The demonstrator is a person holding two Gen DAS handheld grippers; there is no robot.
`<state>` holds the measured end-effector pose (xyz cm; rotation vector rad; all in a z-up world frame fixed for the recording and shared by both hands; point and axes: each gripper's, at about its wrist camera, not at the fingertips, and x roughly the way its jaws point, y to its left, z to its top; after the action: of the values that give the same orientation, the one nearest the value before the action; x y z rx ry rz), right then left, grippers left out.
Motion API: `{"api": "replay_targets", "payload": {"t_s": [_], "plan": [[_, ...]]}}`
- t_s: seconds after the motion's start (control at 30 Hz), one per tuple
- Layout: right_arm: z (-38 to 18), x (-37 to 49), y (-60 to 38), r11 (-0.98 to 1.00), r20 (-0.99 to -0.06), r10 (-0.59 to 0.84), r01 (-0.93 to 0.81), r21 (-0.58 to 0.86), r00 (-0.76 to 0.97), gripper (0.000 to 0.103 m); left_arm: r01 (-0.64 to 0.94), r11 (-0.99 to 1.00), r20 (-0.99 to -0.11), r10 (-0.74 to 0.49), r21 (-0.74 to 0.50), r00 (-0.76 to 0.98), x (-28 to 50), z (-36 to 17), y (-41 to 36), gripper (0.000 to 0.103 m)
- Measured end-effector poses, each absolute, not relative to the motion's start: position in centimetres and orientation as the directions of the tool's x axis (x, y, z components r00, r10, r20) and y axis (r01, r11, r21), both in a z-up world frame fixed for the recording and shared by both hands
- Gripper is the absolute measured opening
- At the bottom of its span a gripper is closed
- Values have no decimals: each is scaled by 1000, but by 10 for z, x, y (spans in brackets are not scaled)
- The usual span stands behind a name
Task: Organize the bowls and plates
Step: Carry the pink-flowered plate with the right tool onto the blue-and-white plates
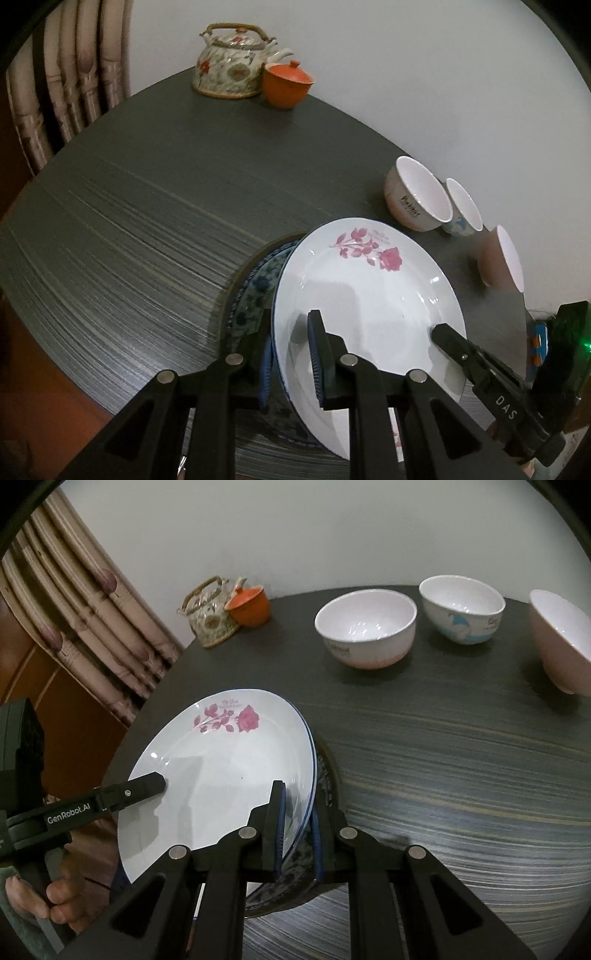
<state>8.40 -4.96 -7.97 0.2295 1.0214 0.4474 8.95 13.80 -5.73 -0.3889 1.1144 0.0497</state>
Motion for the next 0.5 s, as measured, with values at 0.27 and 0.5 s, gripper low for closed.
{"api": "replay_targets", "payload": {"t_s": [0.27,0.5], "plan": [[-95,89,-40,895,-793,444,-245,373,416,13,-251,926,-892,-157,-282,423,93,-75,143,17],[-103,89,-36,898,-804,438,-240,370,402,13,-256,930,-900,-143,-265,412,94,-81,146,17]]}}
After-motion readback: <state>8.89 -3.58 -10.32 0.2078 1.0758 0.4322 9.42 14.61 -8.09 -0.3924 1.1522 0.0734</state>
